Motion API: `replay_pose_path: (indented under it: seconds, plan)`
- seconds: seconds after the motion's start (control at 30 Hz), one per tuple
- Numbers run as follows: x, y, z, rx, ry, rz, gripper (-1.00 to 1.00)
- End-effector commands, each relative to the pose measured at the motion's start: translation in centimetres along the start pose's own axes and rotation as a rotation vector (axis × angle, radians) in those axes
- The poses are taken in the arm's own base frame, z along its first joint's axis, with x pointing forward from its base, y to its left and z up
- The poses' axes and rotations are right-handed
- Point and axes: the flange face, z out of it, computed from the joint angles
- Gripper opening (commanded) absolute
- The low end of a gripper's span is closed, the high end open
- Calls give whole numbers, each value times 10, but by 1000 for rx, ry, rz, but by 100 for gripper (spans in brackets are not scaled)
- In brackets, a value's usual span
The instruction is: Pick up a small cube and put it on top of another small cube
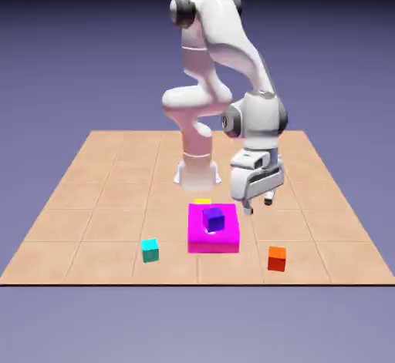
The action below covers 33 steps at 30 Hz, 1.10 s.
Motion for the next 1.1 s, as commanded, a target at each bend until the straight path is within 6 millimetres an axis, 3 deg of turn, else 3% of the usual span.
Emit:
replay_pose_path:
  seconds: [0.0, 0.2, 0.37, 0.4, 0.43, 0.57, 0.63, 0.83, 1.07]
  plan:
    - [1, -9, 12, -9, -32, -49, 0]
    - [-3, -70, 84, -59, -221, -354, 0]
    - [-18, -71, 159, -63, -237, -380, 0]
    - [-18, -71, 159, -63, -237, -380, -100]
    - [-18, -71, 159, -63, -237, -380, -100]
    - [-5, -75, 95, -64, -237, -380, -100]
    - [-4, -75, 91, -63, -237, -380, -100]
    - [-21, 4, 33, -79, -265, -59, -100]
    - [-66, 81, -23, -78, -300, 311, -100]
